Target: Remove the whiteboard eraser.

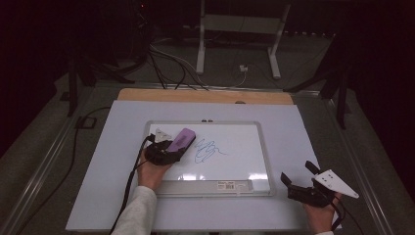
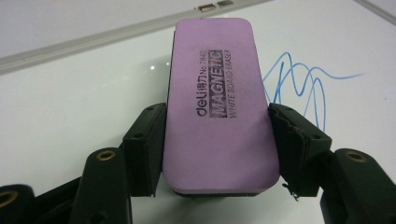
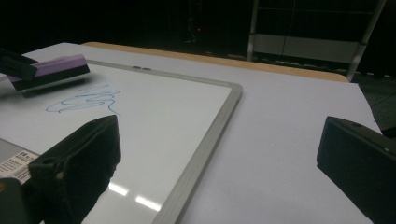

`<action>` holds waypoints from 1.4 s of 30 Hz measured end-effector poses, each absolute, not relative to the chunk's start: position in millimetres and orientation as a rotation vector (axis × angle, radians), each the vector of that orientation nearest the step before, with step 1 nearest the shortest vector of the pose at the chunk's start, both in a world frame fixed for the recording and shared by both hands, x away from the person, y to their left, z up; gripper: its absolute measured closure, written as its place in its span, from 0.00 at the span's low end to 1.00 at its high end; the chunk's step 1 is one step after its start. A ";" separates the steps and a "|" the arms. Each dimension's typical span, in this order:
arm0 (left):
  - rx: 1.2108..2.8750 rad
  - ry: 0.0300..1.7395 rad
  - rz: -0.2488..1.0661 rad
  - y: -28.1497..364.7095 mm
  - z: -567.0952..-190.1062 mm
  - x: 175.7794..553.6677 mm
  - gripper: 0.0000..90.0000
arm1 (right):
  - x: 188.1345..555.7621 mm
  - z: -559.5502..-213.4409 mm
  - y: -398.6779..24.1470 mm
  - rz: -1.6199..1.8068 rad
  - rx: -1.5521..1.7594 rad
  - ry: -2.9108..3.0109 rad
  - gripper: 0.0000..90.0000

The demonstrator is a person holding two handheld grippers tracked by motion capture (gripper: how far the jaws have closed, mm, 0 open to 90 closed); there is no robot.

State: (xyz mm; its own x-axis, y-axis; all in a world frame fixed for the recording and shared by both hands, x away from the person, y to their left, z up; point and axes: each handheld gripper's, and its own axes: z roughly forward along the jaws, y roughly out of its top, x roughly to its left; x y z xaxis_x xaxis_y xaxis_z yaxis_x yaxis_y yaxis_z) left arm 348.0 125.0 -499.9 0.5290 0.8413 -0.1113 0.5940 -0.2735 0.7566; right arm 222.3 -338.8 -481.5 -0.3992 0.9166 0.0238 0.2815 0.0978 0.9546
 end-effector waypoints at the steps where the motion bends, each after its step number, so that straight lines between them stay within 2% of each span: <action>1: 1.990 1.163 0.399 123.7 -500.8 348.0 0.46 | 222.3 -481.5 -338.7 1.319 1.177 1.763 0.00; 12: 1.993 1.163 0.398 114.7 -507.8 349.6 0.45 | 222.5 -481.6 -338.8 1.317 1.180 1.764 0.00; 16: 1.978 1.171 0.382 112.6 -506.5 352.6 0.29 | 222.7 -481.8 -338.3 1.317 1.179 1.767 0.00; 19: 1.979 1.177 0.385 110.1 -506.3 355.2 0.24 | 223.0 -481.9 -337.8 1.317 1.176 1.769 0.00; 25: 1.977 1.204 0.398 104.9 -505.3 363.3 0.26 | 223.2 -482.1 -337.8 1.316 1.179 1.769 0.00; 36: 2.013 1.219 0.370 97.4 -510.3 370.2 0.45 | 223.4 -481.9 -339.1 1.316 1.179 1.767 0.00; 42: 2.023 1.226 0.381 95.0 -509.4 371.1 0.46 | 223.6 -482.0 -338.8 1.314 1.175 1.770 0.00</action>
State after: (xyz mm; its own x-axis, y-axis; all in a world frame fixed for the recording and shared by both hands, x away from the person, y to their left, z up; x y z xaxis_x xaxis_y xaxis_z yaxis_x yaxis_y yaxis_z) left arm 371.1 95.0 -509.4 0.5019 0.8573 -0.1145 0.6419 -0.2804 0.7137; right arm 223.6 -338.8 -482.0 -0.4020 0.9154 0.0206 0.2844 0.1035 0.9531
